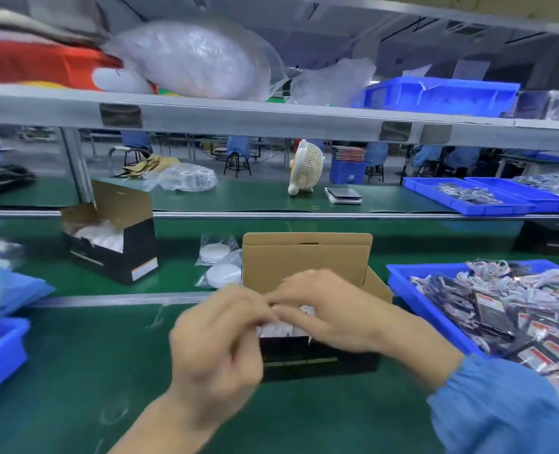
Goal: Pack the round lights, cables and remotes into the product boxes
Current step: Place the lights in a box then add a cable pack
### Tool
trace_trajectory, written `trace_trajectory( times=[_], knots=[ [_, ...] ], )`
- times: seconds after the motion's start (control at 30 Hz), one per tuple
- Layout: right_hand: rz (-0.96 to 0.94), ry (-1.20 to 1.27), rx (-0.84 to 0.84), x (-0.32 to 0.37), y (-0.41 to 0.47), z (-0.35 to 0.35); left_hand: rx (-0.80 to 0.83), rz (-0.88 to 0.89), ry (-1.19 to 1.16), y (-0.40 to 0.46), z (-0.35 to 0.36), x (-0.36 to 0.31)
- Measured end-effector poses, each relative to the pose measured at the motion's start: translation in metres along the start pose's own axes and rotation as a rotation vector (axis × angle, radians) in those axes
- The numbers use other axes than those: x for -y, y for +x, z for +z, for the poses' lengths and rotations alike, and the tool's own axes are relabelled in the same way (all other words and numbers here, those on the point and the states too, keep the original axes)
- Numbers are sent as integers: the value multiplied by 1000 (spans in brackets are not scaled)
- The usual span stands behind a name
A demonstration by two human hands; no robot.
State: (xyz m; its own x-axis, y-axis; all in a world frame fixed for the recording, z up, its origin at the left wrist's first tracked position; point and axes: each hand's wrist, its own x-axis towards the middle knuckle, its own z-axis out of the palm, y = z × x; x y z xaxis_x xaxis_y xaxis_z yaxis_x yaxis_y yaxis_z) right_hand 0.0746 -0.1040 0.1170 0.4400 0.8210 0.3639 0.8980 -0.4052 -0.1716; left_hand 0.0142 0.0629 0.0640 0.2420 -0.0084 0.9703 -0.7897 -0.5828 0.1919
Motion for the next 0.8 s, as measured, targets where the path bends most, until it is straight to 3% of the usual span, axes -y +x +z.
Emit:
trace_trajectory(
  times=[0.07, 0.1, 0.13, 0.17, 0.23, 0.3, 0.4, 0.53, 0.6, 0.73, 0.8],
  knots=[
    [177, 148, -585, -33, -29, -22, -58, -533, 30, 7, -14, 33],
    [351, 228, -795, -52, -47, -29, 8, -821, -46, 5, -17, 46],
    [555, 350, -861, -68, -62, -31, 151, -1067, -169, 1, -16, 58],
    [742, 540, -783, -80, -74, -26, 302, -1223, -305, -4, -12, 65],
    [866, 1072, -549, -95, -88, 0, 453, -1343, -602, -17, 5, 71],
    [801, 1312, -445, -93, -90, 24, 401, -1338, -704, -22, 19, 70],
    [673, 1148, -386, -90, -90, 41, 307, -1277, -696, -28, 27, 74],
    [571, 937, -549, -86, -90, 52, 248, -905, -549, -29, 27, 68],
    [530, 819, -583, -83, -94, 56, 247, -806, -510, -29, 23, 64],
    [492, 788, -392, -75, -108, 53, 316, -732, -427, -38, 18, 59],
    [528, 789, -412, -73, -107, 52, 288, -745, -372, -39, 22, 56]
  ],
)
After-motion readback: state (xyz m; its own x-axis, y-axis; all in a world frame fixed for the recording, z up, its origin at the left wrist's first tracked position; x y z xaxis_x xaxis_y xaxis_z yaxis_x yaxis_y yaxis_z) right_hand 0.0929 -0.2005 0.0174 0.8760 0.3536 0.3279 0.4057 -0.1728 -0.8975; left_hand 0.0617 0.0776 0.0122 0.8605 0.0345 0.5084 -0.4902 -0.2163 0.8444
